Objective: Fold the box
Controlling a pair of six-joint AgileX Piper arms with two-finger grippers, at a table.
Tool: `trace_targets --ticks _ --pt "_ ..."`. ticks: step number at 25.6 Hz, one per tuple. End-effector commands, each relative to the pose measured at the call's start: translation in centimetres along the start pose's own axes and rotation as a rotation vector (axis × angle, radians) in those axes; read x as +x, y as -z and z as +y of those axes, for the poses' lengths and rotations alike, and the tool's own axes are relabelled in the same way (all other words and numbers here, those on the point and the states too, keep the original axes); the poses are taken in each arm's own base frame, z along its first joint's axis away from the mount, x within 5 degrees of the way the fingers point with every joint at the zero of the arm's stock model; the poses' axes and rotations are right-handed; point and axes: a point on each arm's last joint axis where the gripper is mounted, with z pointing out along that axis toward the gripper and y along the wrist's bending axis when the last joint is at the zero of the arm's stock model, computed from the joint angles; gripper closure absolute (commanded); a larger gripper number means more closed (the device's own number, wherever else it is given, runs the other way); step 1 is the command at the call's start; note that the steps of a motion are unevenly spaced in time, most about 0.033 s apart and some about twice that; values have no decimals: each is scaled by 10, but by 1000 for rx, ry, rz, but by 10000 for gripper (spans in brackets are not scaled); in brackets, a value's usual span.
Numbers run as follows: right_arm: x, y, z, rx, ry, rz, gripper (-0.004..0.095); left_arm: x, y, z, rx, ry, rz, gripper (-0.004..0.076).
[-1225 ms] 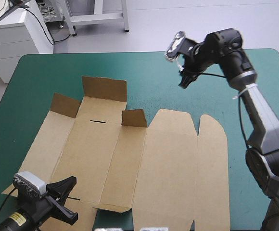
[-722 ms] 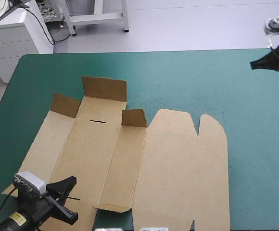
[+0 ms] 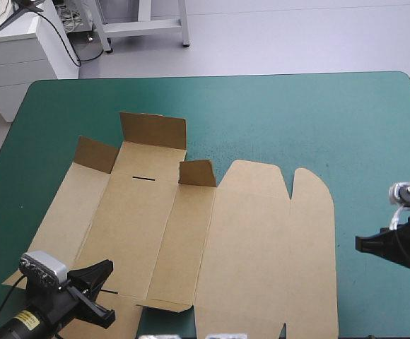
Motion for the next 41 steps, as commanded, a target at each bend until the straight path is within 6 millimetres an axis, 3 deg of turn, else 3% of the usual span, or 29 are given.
trace_targets --ticks 1,5,12,20,22,23,24,25,27,28,30,35,38,41 --pt "15 -8 2 -7 -12 -1 927 -18 -3 -1 21 66 9 732" --pt "24 -20 3 -40 -26 31 927 -42 -11 -1 59 83 124 732" --pt "22 -23 3 -56 8 -4 927 -123 -27 4 98 75 176 732" --pt "21 -23 3 -54 19 -9 927 -191 -78 26 105 90 225 732" --pt "21 -23 3 -51 23 -7 927 -209 -104 49 76 135 247 732" --pt "22 -23 3 -49 24 -4 927 -220 -112 72 43 197 231 732" --pt "22 -23 3 -50 26 -2 927 -226 -114 88 28 246 215 732" --pt "22 -23 3 -51 26 -1 927 -234 -107 121 5 333 184 732" --pt "22 -23 3 -50 30 -3 927 -235 -88 167 10 440 152 732" --pt "21 -23 3 -48 34 -8 927 -233 -79 181 8 470 140 732" --pt "20 -23 2 -41 35 -26 927 -223 -41 220 -110 571 65 732" --pt "19 -23 2 -39 36 -32 927 -202 -12 245 -312 589 138 732" --pt "19 -23 2 -39 36 -32 927 -187 -8 251 -436 601 275 732" --pt "19 -23 3 -49 31 -34 927 -180 -12 251 -425 622 292 732"
